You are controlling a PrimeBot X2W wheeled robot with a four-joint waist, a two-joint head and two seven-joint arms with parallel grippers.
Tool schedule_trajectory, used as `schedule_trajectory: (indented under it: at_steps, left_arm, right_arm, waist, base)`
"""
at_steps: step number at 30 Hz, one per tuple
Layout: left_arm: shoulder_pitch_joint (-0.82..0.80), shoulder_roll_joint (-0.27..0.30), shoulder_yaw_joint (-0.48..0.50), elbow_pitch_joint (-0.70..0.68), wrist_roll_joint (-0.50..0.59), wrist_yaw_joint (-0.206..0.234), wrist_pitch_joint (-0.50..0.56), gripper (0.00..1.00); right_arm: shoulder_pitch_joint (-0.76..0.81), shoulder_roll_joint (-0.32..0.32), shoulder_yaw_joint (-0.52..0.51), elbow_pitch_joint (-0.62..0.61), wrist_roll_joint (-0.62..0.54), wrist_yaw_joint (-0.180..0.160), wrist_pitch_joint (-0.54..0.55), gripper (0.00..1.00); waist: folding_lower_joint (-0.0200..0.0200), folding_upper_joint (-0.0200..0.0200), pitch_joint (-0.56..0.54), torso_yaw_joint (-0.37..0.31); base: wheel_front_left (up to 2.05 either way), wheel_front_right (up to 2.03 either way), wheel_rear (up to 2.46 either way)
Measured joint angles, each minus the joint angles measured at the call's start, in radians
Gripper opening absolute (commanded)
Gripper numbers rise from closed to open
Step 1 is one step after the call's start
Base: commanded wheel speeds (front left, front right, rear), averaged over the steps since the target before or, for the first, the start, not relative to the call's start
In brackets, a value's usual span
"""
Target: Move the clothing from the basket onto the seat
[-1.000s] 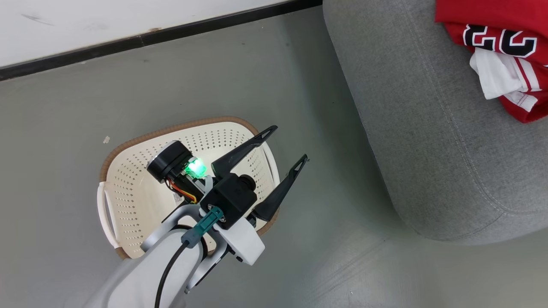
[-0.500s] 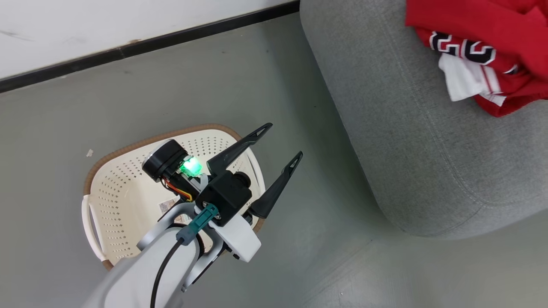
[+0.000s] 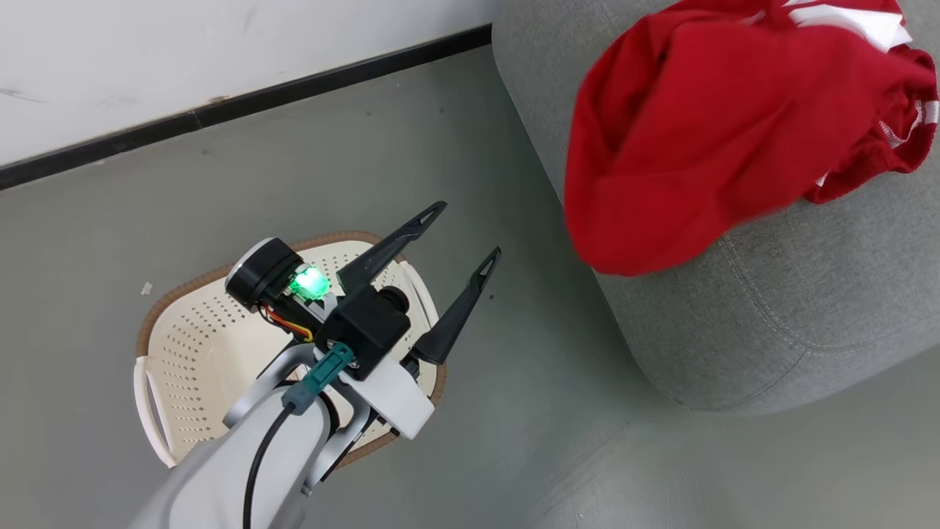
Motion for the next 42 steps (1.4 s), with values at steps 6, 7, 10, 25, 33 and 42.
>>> schedule_trajectory:
  at_steps: [6,7,10,25,33,42]
  left_arm:
    - [0.015,-0.002,0.027,0.007,-0.007,0.028,-0.018,1.00]
    - [0.021,-0.002,0.032,0.009,-0.009,0.032,-0.021,1.00]
    - [0.030,-0.002,0.051,0.016,-0.019,0.045,-0.030,1.00]
    - [0.091,-0.003,0.144,0.053,-0.076,0.108,-0.092,1.00]
    - [0.132,-0.005,0.203,0.071,-0.113,0.142,-0.132,1.00]
    - [0.202,-0.006,0.267,0.093,-0.138,0.182,-0.163,1.00]
  right_arm:
    - [0.000,0.002,0.053,-0.072,0.013,0.000,-0.002,1.00]
    - [0.000,0.002,0.065,-0.082,0.013,0.000,-0.002,1.00]
    - [0.000,0.008,0.097,-0.115,0.019,0.000,-0.002,1.00]
    - [0.001,0.076,0.275,-0.257,0.000,0.000,-0.004,1.00]
    - [0.000,0.100,0.349,-0.282,-0.007,0.000,-0.004,1.00]
    - [0.002,0.131,0.401,-0.281,-0.014,0.000,-0.004,1.00]
  waist:
    - [0.0000,0.0000,-0.018,0.014]
    - [-0.0001,0.0000,-0.022,0.017]
    - [0.0000,0.0000,-0.030,0.028]
    - [0.0000,0.0000,-0.076,0.088]
    - [0.0000,0.0000,-0.109,0.131]
    - [0.0000,0.0000,-0.153,0.190]
  base:
    - [0.00,0.00,0.00]
    - [0.00,0.00,0.00]
    - [0.00,0.00,0.00]
    - [0.00,0.00,0.00]
    - [0.00,0.00,0.00]
    - [0.00,0.00,0.00]
